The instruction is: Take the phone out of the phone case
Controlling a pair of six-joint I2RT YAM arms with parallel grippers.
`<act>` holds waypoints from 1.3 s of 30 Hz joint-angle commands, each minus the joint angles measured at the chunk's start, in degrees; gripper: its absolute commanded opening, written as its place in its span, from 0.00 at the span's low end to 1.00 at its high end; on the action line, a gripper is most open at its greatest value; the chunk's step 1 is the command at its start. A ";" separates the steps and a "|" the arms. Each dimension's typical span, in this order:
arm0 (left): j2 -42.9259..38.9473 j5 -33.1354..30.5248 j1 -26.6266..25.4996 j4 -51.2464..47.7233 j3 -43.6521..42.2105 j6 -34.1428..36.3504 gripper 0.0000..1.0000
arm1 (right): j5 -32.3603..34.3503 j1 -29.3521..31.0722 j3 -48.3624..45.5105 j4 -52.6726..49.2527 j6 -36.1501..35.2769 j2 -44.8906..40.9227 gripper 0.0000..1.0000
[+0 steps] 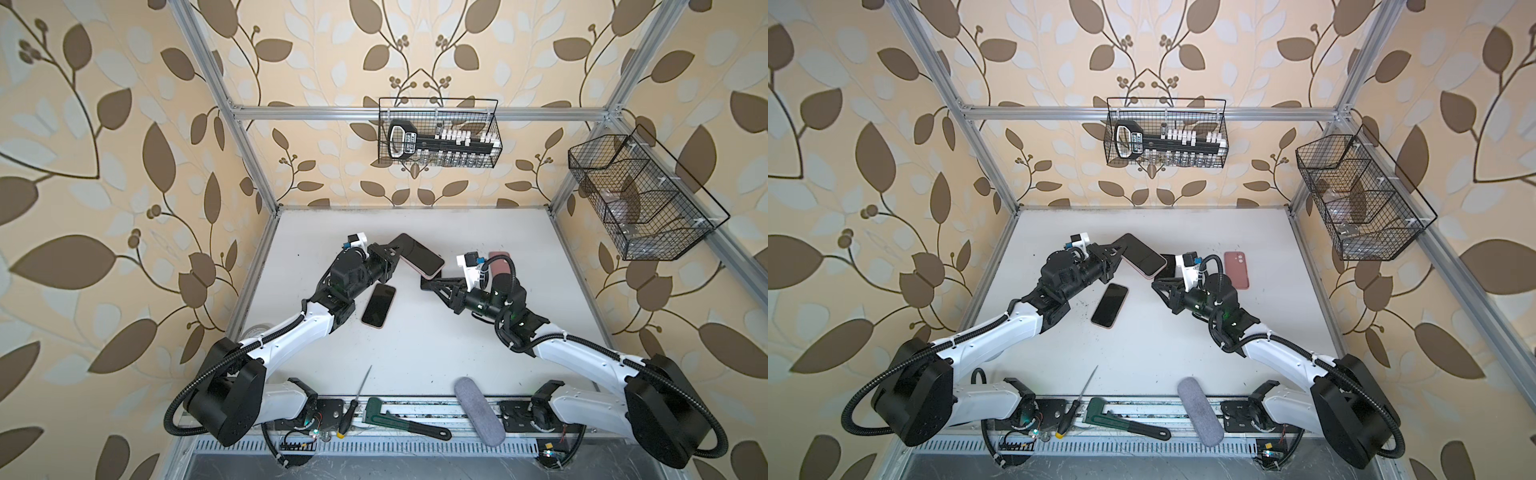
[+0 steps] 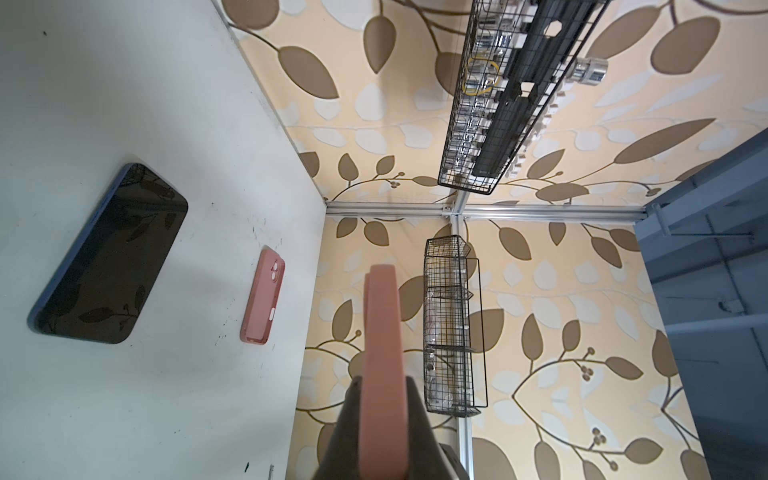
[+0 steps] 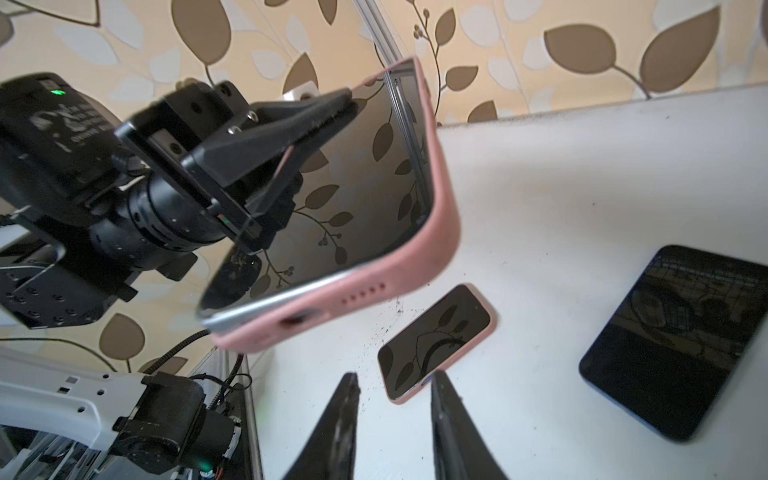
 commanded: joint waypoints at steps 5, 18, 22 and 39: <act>2.81 13.97 8.10 4.29 6.41 8.98 0.00 | -8.59 -6.20 3.60 -13.46 -4.62 -6.44 0.71; 5.11 25.78 9.49 -6.23 15.92 22.62 0.00 | -17.16 -12.21 14.30 -30.62 -12.89 -5.38 1.00; 6.44 30.37 9.58 -10.43 19.94 28.58 0.00 | -20.56 -13.44 19.90 -37.91 -17.47 -2.50 0.92; 10.41 46.86 9.49 -22.25 30.14 49.66 0.00 | -23.39 -9.13 37.91 -61.68 -38.72 9.74 0.66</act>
